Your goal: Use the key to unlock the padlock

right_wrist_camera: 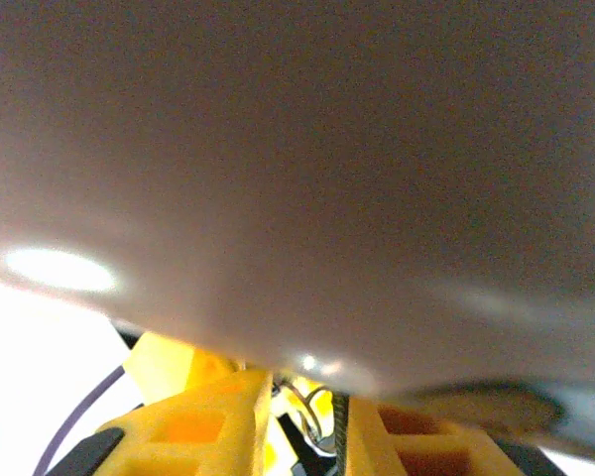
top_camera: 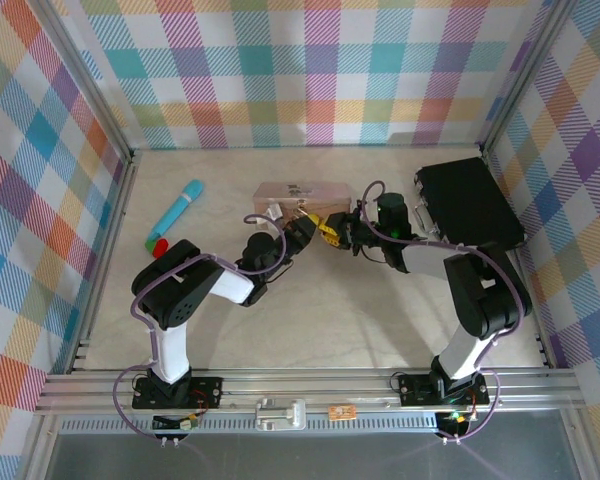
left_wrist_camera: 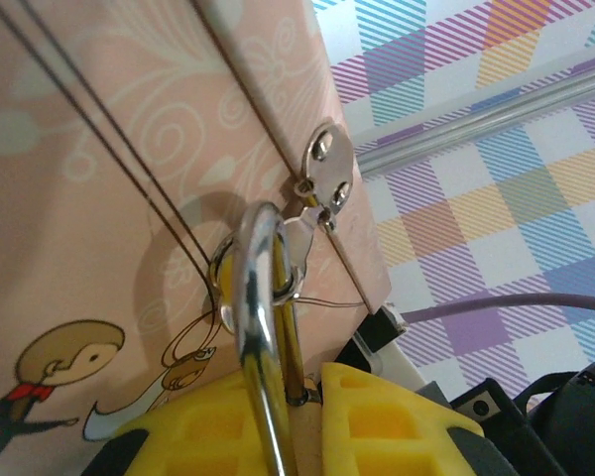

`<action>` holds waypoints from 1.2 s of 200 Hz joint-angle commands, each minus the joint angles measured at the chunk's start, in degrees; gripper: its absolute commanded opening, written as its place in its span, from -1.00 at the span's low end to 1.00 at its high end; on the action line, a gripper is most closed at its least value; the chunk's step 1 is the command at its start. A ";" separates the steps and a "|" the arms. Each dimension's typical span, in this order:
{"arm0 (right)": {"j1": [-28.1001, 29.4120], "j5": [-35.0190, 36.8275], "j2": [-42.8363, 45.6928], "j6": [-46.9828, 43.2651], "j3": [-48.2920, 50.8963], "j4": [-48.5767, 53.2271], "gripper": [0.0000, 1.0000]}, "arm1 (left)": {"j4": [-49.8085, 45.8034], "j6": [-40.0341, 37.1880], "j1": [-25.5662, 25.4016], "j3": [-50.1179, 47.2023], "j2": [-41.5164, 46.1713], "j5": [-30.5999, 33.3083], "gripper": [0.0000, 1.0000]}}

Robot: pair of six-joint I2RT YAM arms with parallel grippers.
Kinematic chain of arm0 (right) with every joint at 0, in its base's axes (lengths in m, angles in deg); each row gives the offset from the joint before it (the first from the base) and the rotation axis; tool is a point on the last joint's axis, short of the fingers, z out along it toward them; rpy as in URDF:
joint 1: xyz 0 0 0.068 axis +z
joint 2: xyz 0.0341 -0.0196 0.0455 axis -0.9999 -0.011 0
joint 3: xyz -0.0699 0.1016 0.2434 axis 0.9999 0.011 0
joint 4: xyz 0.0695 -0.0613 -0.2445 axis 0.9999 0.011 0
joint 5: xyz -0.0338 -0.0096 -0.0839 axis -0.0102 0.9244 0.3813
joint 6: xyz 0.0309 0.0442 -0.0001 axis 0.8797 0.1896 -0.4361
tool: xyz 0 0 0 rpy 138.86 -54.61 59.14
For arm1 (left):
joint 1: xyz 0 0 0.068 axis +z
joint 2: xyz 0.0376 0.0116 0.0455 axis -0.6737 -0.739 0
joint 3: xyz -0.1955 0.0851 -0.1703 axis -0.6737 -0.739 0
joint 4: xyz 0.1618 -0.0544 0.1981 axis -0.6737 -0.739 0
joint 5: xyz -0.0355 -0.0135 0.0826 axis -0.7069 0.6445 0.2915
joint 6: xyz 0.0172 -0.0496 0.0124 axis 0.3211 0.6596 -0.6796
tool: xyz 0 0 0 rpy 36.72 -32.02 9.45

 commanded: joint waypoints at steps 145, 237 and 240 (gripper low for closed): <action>4.17 7.64 0.22 -1.75 8.51 -15.42 -0.05 | 1.33 4.90 -3.75 -0.28 -4.52 1.61 -1.00; 4.00 18.59 7.41 -23.74 7.53 13.44 0.02 | -15.79 2.95 -3.09 -3.56 -2.90 0.92 -1.00; 4.00 18.87 7.71 -24.31 7.51 14.24 0.03 | -16.60 2.95 -3.08 -3.56 -2.69 0.94 -1.00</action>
